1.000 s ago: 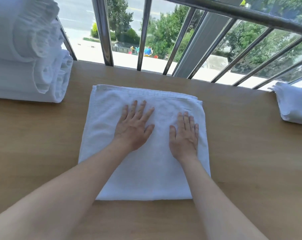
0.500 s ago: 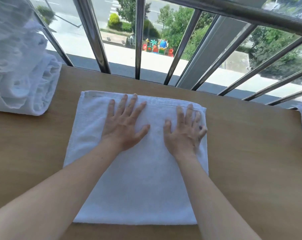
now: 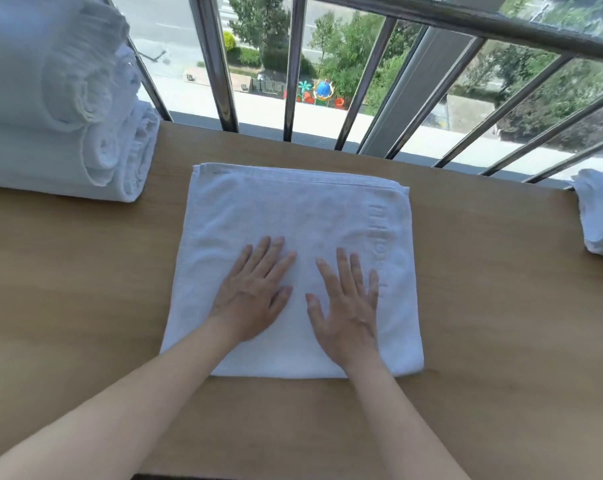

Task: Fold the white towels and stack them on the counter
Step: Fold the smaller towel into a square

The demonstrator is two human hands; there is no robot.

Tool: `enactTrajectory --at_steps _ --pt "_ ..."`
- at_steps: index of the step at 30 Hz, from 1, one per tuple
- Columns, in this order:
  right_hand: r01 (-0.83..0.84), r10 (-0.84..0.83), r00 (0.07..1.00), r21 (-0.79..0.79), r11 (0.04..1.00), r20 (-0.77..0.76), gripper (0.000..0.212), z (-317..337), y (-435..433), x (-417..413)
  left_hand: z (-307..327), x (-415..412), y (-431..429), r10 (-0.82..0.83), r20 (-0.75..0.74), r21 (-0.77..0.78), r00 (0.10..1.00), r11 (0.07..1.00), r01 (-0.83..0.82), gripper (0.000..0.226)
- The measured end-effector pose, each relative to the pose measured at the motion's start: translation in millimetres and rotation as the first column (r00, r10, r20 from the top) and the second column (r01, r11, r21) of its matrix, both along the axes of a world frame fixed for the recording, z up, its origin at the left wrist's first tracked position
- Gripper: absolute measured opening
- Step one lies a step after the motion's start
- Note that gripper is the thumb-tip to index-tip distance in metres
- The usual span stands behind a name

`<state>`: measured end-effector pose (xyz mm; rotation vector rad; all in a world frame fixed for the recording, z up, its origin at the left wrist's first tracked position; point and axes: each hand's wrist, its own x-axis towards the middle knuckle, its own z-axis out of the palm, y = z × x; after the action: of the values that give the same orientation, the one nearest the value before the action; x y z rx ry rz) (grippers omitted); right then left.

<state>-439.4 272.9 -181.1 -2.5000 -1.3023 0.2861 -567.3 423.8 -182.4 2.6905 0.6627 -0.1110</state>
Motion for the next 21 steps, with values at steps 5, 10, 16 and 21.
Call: enactTrajectory --at_steps 5,10,16,21 --pt "0.049 -0.048 0.999 -0.099 0.994 0.016 0.061 -9.6 -53.9 -49.0 0.6 -81.0 -26.1 -0.060 -0.076 0.045 0.995 0.997 0.063 0.064" --pt "0.148 -0.147 0.989 -0.110 0.983 0.011 0.063 -13.0 -87.5 -72.6 -0.3 -146.6 -21.7 -0.122 -0.031 0.013 0.992 0.992 0.122 0.061" --pt "0.067 -0.066 0.998 -0.104 0.992 0.011 0.067 -14.4 -112.8 -98.4 -11.5 -189.4 -17.9 -0.128 0.167 -0.017 0.978 0.991 0.133 0.058" --pt "0.118 -0.116 0.992 -0.040 0.992 0.043 0.062 -10.5 -120.8 -110.7 -24.8 -203.0 -19.2 -0.075 0.437 0.017 0.896 0.997 0.075 0.036"
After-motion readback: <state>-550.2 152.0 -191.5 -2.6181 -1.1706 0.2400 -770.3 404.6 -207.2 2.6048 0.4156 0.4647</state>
